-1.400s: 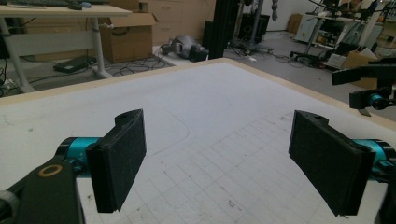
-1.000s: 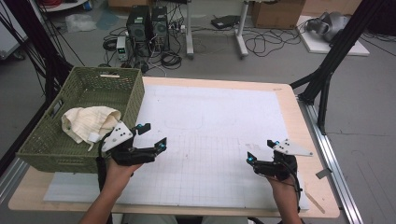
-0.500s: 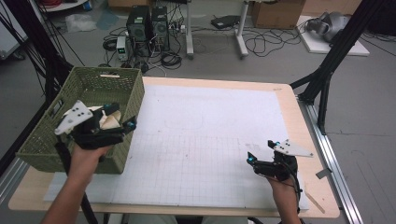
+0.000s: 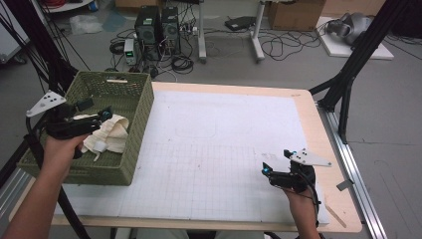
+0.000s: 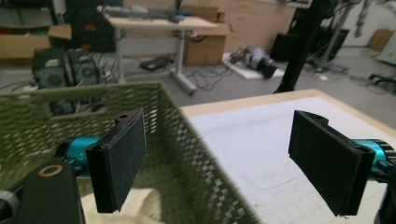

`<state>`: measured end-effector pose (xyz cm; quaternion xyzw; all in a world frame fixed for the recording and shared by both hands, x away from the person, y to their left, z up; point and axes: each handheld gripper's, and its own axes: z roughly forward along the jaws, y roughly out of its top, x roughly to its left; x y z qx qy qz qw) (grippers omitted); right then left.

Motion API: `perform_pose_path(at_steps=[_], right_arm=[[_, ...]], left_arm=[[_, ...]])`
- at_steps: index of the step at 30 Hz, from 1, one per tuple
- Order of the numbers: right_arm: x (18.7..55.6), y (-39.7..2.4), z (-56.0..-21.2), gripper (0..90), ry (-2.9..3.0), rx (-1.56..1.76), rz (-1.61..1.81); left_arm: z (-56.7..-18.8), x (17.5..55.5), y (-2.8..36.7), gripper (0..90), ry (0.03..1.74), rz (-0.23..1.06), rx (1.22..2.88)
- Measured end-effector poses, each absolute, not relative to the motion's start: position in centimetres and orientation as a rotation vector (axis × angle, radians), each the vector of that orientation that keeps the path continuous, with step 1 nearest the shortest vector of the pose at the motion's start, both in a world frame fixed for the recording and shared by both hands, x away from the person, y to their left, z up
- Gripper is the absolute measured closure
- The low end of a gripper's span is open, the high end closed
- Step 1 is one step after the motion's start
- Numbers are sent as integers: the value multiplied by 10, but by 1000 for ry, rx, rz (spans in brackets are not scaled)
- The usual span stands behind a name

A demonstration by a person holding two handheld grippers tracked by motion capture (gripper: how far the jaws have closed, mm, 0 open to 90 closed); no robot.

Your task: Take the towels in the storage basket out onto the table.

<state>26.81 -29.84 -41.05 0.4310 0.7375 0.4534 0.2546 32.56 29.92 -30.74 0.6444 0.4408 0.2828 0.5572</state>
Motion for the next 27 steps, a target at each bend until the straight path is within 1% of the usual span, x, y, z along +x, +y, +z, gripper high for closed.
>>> perform_pose_path(at_steps=[5, 8, 9, 10, 13, 16, 19, 24, 25, 26, 27], right_arm=[[268, -299, -411, 93, 1999, 1174, 1235], [268, -298, -411, 93, 1999, 1178, 1234], [268, -298, -411, 93, 1999, 1178, 1234], [268, -298, -411, 93, 2000, 1177, 1232], [269, -299, -411, 93, 1999, 1177, 1232], [269, -300, -411, 92, 1998, 1179, 1229], [270, -301, -412, 93, 1997, 1182, 1229], [270, -302, -412, 92, 1998, 1185, 1232], [270, -302, -412, 92, 1998, 1185, 1232], [270, -302, -412, 93, 2000, 1182, 1229], [270, -302, -413, 93, 2002, 1184, 1228]], left_arm=[[-315, 340, 308, 194, 1113, 677, 1559], [-321, 356, 316, 185, 1215, 727, 1587], [-321, 356, 316, 185, 1215, 727, 1587], [-328, 366, 321, 185, 1281, 728, 1604], [-341, 379, 327, 187, 1368, 723, 1652], [-346, 387, 328, 217, 1392, 741, 1656], [-352, 394, 326, 221, 1412, 727, 1675], [-367, 403, 332, 221, 1515, 727, 1688], [-367, 403, 332, 227, 1515, 727, 1688], [-371, 406, 334, 236, 1540, 734, 1727], [-371, 406, 334, 242, 1540, 734, 1727]])
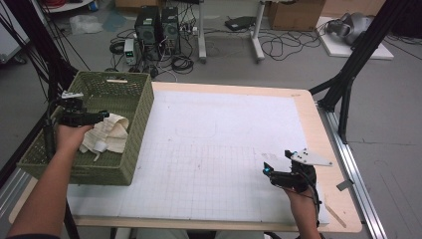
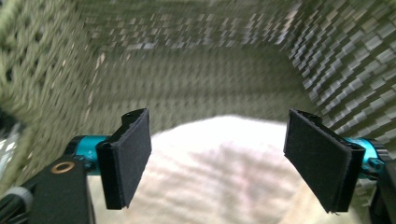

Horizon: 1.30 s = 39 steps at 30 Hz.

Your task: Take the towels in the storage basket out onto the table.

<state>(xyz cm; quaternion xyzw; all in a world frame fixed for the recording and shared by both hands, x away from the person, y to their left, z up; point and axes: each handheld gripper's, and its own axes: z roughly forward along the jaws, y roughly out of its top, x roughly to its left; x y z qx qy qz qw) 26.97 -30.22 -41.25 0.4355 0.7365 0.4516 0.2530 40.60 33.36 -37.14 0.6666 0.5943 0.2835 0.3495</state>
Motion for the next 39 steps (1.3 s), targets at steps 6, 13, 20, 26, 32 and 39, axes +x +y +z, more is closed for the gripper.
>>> perform_pose_path(at_steps=[6, 13, 20, 26, 32, 39], right_arm=[[270, -302, -413, 93, 2004, 1185, 1225], [270, -303, -413, 93, 1997, 1186, 1227], [270, -303, -413, 93, 2003, 1187, 1224], [271, -302, -414, 93, 2008, 1196, 1222], [271, -303, -414, 93, 2010, 1196, 1216], [270, -305, -414, 93, 1999, 1207, 1217]], left_arm=[[-391, 413, 339, 244, 1694, 688, 1806], [-407, 416, 339, 239, 1793, 569, 1880], [-416, 420, 332, 202, 1828, 550, 1963], [-415, 421, 333, 250, 1811, 517, 1985], [-410, 418, 330, 704, 1690, 514, 2044], [-392, 411, 339, 737, 1680, 537, 1852]])
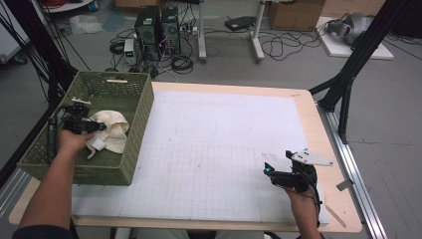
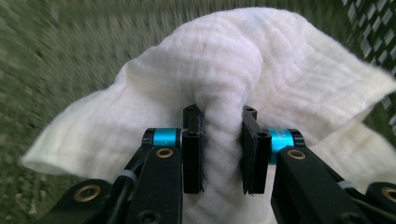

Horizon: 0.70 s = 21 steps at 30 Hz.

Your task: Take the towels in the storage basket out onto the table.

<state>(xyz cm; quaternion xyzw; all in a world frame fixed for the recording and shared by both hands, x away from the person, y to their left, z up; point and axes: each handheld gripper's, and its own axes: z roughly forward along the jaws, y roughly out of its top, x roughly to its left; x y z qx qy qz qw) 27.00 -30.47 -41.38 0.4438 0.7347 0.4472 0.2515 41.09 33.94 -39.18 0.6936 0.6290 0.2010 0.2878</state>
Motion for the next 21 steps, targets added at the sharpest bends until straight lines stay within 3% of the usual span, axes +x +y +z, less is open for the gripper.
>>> perform_pose_path(at_steps=[7, 21], right_arm=[[268, -307, -412, 93, 1985, 1213, 1225], [269, -306, -412, 93, 1987, 1216, 1231]], left_arm=[[-373, 390, 356, 734, 1577, 601, 1620], [-334, 350, 366, 733, 1358, 717, 1401]])
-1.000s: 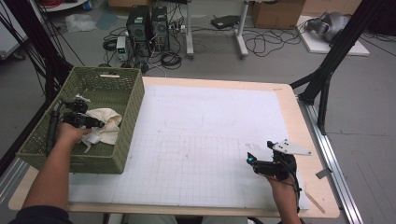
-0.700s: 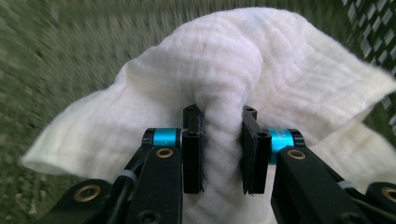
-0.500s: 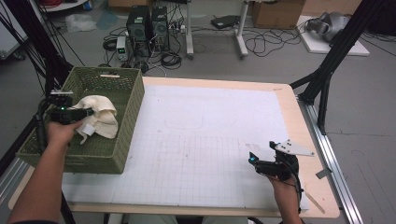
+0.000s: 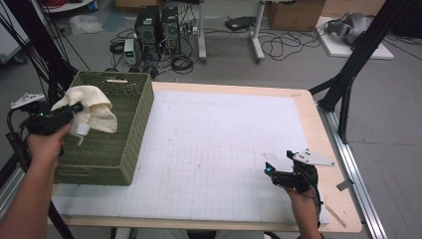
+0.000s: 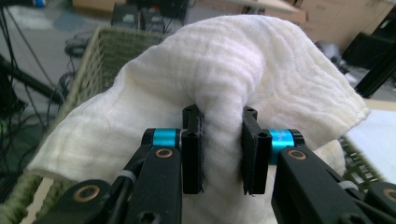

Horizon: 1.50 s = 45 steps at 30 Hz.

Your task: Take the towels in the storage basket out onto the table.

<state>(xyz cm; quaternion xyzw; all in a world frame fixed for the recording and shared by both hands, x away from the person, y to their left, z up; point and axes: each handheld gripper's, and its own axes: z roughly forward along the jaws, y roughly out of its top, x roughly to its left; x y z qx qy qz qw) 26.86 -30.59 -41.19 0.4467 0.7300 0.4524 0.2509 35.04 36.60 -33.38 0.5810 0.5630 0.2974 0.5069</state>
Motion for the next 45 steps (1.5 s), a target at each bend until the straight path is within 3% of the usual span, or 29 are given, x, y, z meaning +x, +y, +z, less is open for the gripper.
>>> perform_pose_path(at_steps=[9, 26, 45], right_arm=[[268, -306, -412, 93, 1985, 1218, 1234], [268, -305, -411, 93, 1986, 1217, 1236], [268, -304, -411, 93, 1993, 1211, 1241]], left_arm=[[-304, 339, 352, 731, 1210, 744, 1352], [-257, 326, 299, 729, 953, 719, 1410], [-269, 322, 181, 726, 675, 479, 1610]])
